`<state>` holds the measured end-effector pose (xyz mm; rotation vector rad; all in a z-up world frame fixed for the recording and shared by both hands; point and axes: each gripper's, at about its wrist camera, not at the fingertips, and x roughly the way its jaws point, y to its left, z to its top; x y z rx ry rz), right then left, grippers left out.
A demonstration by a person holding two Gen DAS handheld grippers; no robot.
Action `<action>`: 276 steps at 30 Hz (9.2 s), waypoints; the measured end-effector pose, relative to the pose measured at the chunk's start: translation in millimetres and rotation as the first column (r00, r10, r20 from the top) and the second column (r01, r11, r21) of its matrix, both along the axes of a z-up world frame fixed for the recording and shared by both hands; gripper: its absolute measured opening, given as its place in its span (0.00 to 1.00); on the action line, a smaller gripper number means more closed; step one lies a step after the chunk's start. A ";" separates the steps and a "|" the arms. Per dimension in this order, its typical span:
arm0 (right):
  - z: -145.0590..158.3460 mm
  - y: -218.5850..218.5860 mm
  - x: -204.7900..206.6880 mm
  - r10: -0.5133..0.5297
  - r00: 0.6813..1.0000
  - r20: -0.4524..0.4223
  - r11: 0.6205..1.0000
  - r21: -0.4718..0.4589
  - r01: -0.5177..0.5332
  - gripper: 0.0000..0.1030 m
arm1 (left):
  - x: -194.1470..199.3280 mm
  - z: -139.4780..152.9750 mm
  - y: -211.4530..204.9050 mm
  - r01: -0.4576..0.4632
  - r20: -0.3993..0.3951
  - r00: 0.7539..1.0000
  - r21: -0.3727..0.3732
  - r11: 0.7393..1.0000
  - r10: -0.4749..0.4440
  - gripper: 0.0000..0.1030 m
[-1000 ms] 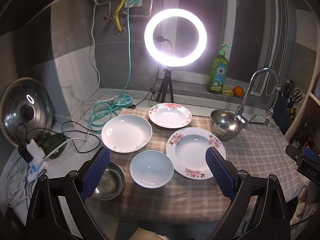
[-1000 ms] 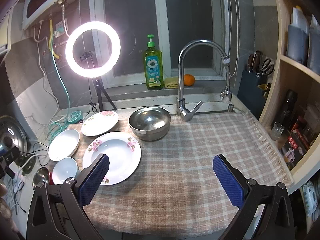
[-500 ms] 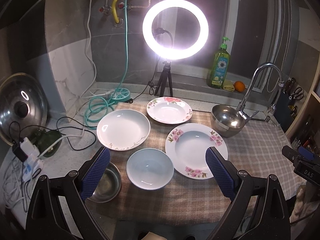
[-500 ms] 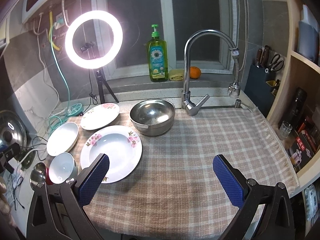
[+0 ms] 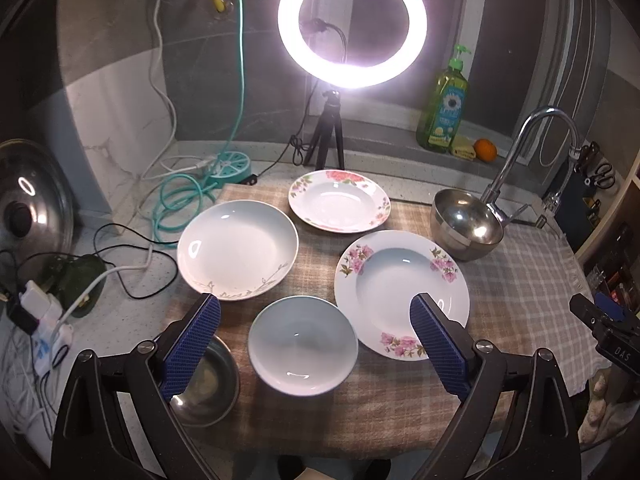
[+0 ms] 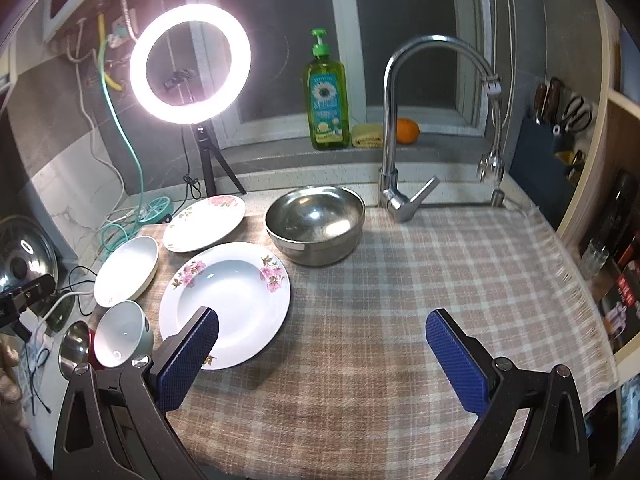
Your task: Organize plates and bowls
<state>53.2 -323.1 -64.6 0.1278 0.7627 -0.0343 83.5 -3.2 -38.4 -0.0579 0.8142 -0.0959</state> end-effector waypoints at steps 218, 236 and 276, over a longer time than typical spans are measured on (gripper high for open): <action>-126.7 -35.1 52.6 0.057 0.888 -0.456 0.877 0.448 0.174 0.26 | 118.7 -125.4 -57.0 0.253 -0.549 0.765 -0.223 0.941 -0.336 0.09; -89.6 -47.1 49.3 0.042 0.938 -0.344 0.913 0.395 0.104 0.35 | 102.9 -94.0 -45.2 0.183 -0.457 0.844 -0.243 0.953 -0.279 0.11; 7.9 -45.3 144.7 0.398 0.897 -0.193 0.897 0.289 -0.336 0.41 | 72.5 -24.6 5.8 -0.161 -0.301 0.952 -0.349 0.923 0.053 0.16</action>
